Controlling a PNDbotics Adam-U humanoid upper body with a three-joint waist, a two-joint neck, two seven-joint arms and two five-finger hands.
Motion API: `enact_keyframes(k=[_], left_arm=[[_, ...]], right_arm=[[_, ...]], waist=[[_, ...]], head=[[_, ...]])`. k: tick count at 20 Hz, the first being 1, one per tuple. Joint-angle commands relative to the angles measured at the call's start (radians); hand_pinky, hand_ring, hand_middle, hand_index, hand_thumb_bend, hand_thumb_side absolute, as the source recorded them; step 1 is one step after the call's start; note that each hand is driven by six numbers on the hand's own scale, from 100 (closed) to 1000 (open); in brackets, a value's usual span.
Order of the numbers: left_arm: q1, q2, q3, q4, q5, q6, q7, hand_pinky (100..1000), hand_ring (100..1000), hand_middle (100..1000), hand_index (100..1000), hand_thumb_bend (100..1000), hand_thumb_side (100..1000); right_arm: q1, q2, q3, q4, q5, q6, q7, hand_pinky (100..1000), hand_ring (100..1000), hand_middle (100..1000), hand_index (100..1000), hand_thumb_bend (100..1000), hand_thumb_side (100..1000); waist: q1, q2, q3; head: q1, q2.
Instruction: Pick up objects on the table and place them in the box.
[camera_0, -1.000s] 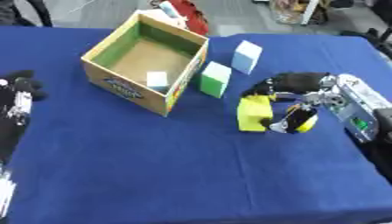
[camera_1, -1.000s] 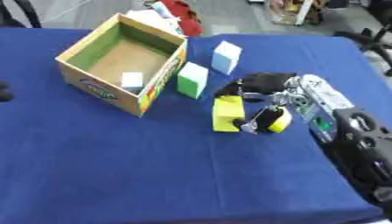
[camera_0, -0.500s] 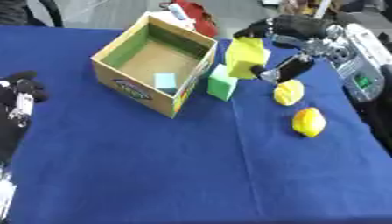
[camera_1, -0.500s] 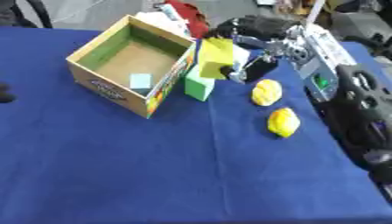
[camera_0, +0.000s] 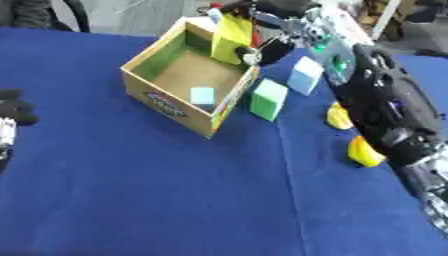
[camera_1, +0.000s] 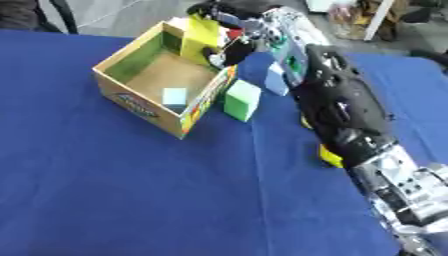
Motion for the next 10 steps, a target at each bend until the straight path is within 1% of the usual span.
enact_keyframes(k=[1,3,5,7,10], left_arm=[[-0.013,0.012,-0.002,-0.022,0.006,-0.002,-0.007,682,585,585,782,100,694],[-0.011,0.010,-0.003,-0.022,0.007,-0.002,-0.008,682,585,585,782,100,695],[-0.007,0.009,-0.001,-0.021,0.007,-0.002,-0.007,682,585,585,782,100,695],[-0.001,0.010,0.002,-0.019,0.005,-0.002,-0.005,682,585,585,782,100,695],[0.005,0.009,0.004,-0.017,0.004,-0.002,-0.002,683,585,585,782,100,695]], right_arm=[[-0.031,0.024,-0.019,0.052,0.063,-0.001,-0.016,835,853,899,1000,140,577],[-0.026,0.033,-0.005,0.047,0.097,-0.021,-0.008,845,871,942,1000,156,623],[-0.019,0.032,0.008,0.025,0.102,-0.042,0.006,849,877,954,1000,157,635],[-0.011,0.020,0.027,-0.014,0.085,-0.063,0.025,863,898,991,1000,167,648],[0.002,-0.009,0.055,-0.076,0.047,-0.080,0.065,877,921,1000,1000,169,658]], waist=[[-0.007,-0.003,-0.001],[-0.006,-0.004,-0.007],[-0.004,-0.007,-0.014],[-0.002,-0.011,-0.028],[0.000,-0.019,-0.049]], head=[[-0.015,-0.008],[-0.016,-0.005],[-0.014,-0.003],[-0.009,0.000],[-0.002,0.007]])
